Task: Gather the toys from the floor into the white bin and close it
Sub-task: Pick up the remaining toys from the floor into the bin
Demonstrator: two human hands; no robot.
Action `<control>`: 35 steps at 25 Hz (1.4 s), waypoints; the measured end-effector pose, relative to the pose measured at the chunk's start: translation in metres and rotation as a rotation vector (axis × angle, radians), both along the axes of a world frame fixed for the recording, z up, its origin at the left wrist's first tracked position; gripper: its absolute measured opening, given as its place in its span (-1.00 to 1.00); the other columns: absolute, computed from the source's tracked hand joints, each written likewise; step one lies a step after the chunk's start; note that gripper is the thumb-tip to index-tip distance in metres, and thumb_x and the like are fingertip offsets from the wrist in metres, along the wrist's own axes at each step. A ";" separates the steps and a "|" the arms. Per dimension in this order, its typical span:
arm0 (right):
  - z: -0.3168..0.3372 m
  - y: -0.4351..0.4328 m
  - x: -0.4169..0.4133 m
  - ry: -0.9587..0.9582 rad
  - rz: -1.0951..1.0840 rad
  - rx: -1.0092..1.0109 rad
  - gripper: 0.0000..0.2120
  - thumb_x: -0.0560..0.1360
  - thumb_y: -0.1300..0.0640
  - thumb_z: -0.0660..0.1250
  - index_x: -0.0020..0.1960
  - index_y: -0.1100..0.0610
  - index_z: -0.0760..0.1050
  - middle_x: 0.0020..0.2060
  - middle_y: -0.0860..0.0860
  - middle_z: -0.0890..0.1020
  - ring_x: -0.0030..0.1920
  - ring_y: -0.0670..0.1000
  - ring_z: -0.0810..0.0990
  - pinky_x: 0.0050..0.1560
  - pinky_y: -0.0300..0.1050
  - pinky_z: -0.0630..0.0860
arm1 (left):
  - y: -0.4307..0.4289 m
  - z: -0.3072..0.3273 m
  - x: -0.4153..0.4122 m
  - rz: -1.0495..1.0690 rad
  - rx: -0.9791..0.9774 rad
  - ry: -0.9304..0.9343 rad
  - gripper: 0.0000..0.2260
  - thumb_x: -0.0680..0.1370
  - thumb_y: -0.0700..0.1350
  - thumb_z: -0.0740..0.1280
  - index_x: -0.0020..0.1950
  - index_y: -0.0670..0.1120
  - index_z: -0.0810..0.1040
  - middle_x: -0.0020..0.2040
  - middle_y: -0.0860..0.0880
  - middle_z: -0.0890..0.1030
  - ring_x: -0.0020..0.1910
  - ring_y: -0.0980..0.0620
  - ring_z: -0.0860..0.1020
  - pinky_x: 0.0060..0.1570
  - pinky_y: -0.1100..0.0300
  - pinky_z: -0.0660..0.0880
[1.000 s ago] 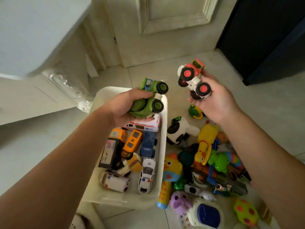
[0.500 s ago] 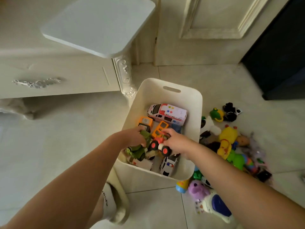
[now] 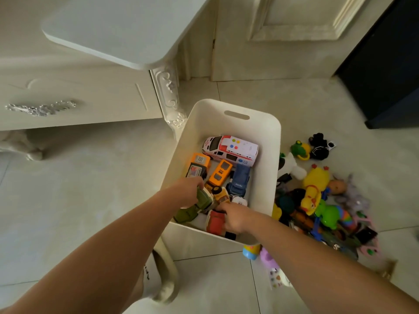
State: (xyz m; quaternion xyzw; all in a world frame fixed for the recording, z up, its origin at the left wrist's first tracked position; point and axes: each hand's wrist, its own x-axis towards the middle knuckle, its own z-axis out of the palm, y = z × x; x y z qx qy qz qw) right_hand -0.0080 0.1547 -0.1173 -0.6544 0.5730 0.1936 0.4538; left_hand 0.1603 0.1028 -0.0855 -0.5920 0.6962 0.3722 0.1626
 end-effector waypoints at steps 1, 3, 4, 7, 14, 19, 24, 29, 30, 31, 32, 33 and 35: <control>0.000 0.001 0.000 0.002 0.015 -0.003 -0.50 0.53 0.21 0.25 0.45 0.02 0.32 0.28 0.10 0.52 0.22 0.13 0.51 0.19 -0.06 0.46 | -0.001 0.001 -0.002 -0.007 0.001 -0.010 -0.70 0.54 -0.21 0.33 0.24 0.02 0.43 0.19 -0.13 0.52 -0.02 -0.03 0.45 -0.16 0.18 0.42; 0.001 0.003 -0.003 0.008 0.027 -0.010 -0.54 0.55 0.20 0.23 0.43 0.00 0.35 0.27 0.11 0.54 0.20 0.13 0.53 0.19 -0.05 0.47 | -0.002 0.004 -0.006 -0.019 0.017 -0.021 -0.66 0.53 -0.18 0.36 0.28 0.02 0.44 0.23 -0.11 0.52 0.02 -0.03 0.46 -0.13 0.20 0.42; 0.002 0.003 -0.005 0.009 0.015 -0.009 -0.55 0.56 0.19 0.22 0.43 -0.01 0.35 0.26 0.11 0.54 0.19 0.13 0.53 0.20 -0.05 0.47 | -0.002 0.006 -0.009 -0.026 0.023 -0.024 -0.62 0.52 -0.15 0.38 0.32 0.02 0.43 0.25 -0.10 0.52 0.08 -0.03 0.48 -0.09 0.21 0.43; 0.011 0.004 -0.008 -0.007 -0.002 -0.014 -0.55 0.56 0.16 0.21 0.44 0.00 0.33 0.27 0.11 0.53 0.21 0.14 0.51 0.21 -0.02 0.46 | 0.007 0.005 -0.020 -0.023 0.034 -0.016 -0.46 0.45 -0.06 0.45 0.40 0.01 0.38 0.28 -0.08 0.52 0.21 -0.06 0.49 0.07 0.16 0.45; 0.009 0.015 -0.001 0.038 0.213 -0.081 -0.53 0.57 -0.02 0.16 0.47 -0.05 0.24 0.33 0.18 0.38 0.29 0.29 0.40 0.32 0.25 0.36 | 0.015 -0.004 -0.034 -0.171 0.050 -0.201 -0.27 0.44 -0.04 0.46 0.52 0.17 0.16 0.36 -0.16 0.34 0.29 -0.18 0.41 0.27 0.01 0.41; 0.019 -0.006 0.004 0.027 0.317 -0.062 -0.64 0.56 0.21 0.18 0.35 0.13 0.41 0.14 0.16 0.55 0.08 0.16 0.54 0.02 -0.02 0.48 | -0.011 0.005 -0.031 -0.219 0.204 -0.161 -0.29 0.43 -0.23 0.43 0.50 0.14 0.25 0.39 -0.13 0.35 0.29 -0.16 0.42 0.13 0.06 0.47; 0.019 -0.011 -0.014 -0.011 0.166 -0.016 -0.60 0.52 0.07 0.29 0.34 0.07 0.42 0.17 0.10 0.55 0.11 0.13 0.54 0.12 0.05 0.53 | -0.021 0.019 -0.019 -0.153 0.257 -0.108 -0.35 0.43 -0.29 0.37 0.48 0.03 0.31 0.28 -0.11 0.49 0.15 -0.09 0.51 0.05 0.07 0.54; 0.002 0.008 0.008 0.178 0.392 -0.030 -0.40 0.56 0.12 0.22 0.51 -0.19 0.10 0.43 0.18 0.24 0.34 0.29 0.37 0.28 0.21 0.42 | -0.005 0.024 -0.009 -0.008 0.223 -0.060 -0.55 0.46 -0.24 0.32 0.34 -0.04 0.43 0.18 -0.11 0.54 0.11 -0.10 0.53 0.07 0.05 0.55; 0.004 0.008 0.014 0.207 0.413 -0.057 -0.41 0.57 0.12 0.22 0.51 -0.18 0.11 0.44 0.19 0.22 0.36 0.30 0.35 0.28 0.22 0.42 | -0.004 0.025 -0.007 0.020 0.211 -0.054 -0.58 0.46 -0.23 0.31 0.32 -0.05 0.44 0.16 -0.12 0.55 0.11 -0.10 0.54 0.08 0.04 0.56; 0.008 0.008 0.016 0.213 0.410 -0.064 -0.43 0.57 0.13 0.21 0.51 -0.16 0.12 0.44 0.19 0.22 0.36 0.30 0.35 0.28 0.22 0.42 | -0.005 0.028 -0.004 0.048 0.206 -0.042 -0.60 0.46 -0.23 0.31 0.30 -0.05 0.45 0.15 -0.13 0.55 0.11 -0.11 0.54 0.10 0.01 0.56; 0.010 0.005 0.015 0.195 0.395 -0.068 -0.43 0.57 0.16 0.21 0.51 -0.12 0.14 0.44 0.18 0.24 0.35 0.29 0.37 0.28 0.18 0.43 | -0.006 0.030 -0.001 0.084 0.207 -0.023 -0.61 0.47 -0.23 0.31 0.29 -0.05 0.45 0.15 -0.14 0.55 0.11 -0.12 0.55 0.12 -0.03 0.56; 0.016 0.002 0.012 0.165 0.363 -0.068 -0.45 0.57 0.19 0.20 0.51 -0.08 0.17 0.41 0.17 0.30 0.32 0.25 0.41 0.26 0.12 0.43 | -0.008 0.033 0.003 0.129 0.212 0.001 -0.61 0.47 -0.24 0.32 0.29 -0.06 0.46 0.15 -0.15 0.55 0.11 -0.14 0.55 0.13 -0.06 0.56; 0.029 -0.005 0.000 0.084 0.218 -0.091 -0.55 0.56 0.17 0.23 0.43 -0.01 0.29 0.28 0.14 0.48 0.18 0.17 0.51 0.16 0.03 0.47 | -0.012 0.033 0.007 0.232 0.223 0.045 -0.58 0.47 -0.26 0.33 0.31 -0.08 0.44 0.17 -0.18 0.53 0.13 -0.20 0.54 0.11 -0.14 0.57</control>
